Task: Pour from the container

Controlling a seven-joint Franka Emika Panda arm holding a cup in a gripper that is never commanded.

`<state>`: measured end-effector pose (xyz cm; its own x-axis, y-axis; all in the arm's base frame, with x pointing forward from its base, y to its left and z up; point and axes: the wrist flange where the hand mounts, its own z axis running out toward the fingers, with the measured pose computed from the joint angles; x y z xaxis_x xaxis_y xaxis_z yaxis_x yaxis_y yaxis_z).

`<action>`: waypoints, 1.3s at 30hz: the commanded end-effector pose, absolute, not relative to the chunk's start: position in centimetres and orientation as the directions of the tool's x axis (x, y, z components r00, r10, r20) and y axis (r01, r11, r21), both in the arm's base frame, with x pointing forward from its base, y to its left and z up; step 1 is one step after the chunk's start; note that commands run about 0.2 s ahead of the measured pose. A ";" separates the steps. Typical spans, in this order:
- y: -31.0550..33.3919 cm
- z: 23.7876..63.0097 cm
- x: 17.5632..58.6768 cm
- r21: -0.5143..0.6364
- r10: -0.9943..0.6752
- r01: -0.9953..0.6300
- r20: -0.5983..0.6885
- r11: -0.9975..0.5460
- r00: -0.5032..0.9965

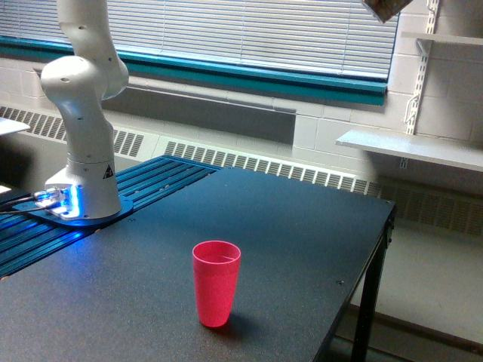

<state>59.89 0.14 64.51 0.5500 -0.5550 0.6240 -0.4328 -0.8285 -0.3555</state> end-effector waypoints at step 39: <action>-11.8 55.0 52.5 -0.202 -0.618 -0.638 0.575 -0.743 0.536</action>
<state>54.01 -9.58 55.19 0.5586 -0.6104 0.5616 -0.6209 -0.7566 -0.2049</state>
